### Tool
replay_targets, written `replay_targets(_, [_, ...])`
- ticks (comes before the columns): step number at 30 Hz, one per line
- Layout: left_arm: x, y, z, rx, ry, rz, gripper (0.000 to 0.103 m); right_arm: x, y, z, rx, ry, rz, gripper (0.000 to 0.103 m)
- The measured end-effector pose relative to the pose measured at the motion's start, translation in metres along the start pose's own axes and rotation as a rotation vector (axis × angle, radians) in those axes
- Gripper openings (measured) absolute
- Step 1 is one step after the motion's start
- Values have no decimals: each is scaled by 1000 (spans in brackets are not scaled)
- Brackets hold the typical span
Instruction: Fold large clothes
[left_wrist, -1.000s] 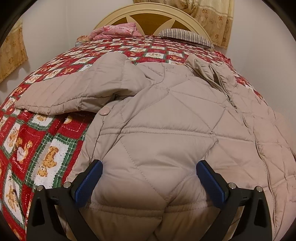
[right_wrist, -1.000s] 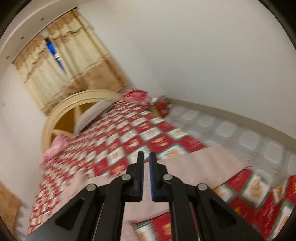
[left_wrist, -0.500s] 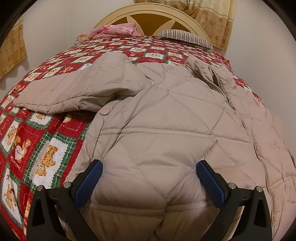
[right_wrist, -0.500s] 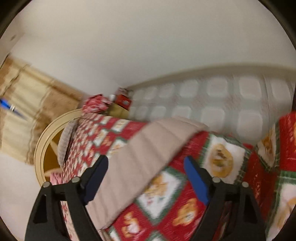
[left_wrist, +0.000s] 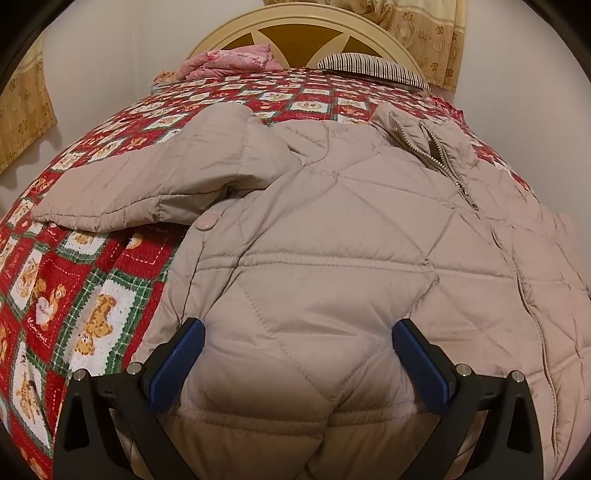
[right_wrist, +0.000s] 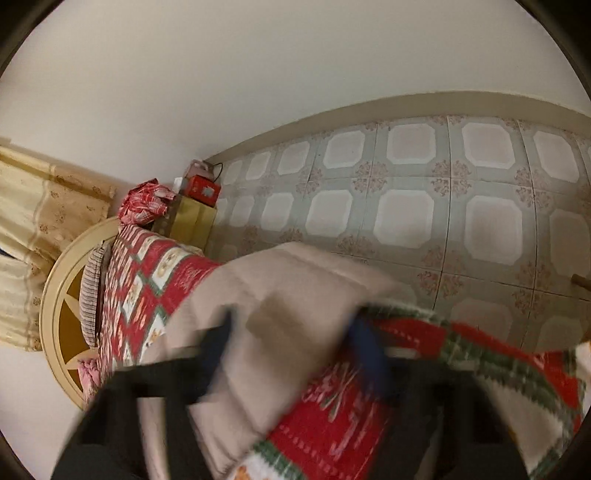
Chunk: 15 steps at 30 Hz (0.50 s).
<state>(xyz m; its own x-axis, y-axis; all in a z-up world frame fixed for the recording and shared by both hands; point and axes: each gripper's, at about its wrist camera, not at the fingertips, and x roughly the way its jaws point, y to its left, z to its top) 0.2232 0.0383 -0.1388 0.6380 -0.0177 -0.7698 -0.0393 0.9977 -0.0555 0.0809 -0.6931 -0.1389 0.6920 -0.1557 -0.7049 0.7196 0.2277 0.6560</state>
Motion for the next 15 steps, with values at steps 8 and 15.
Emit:
replay_targets(8, [1, -1, 0, 1, 1, 1, 102, -46, 37, -8, -227, -157, 62, 9])
replay_targets(15, [0, -1, 1, -5, -2, -7, 102, -107, 104, -35, -414, -183, 210, 9])
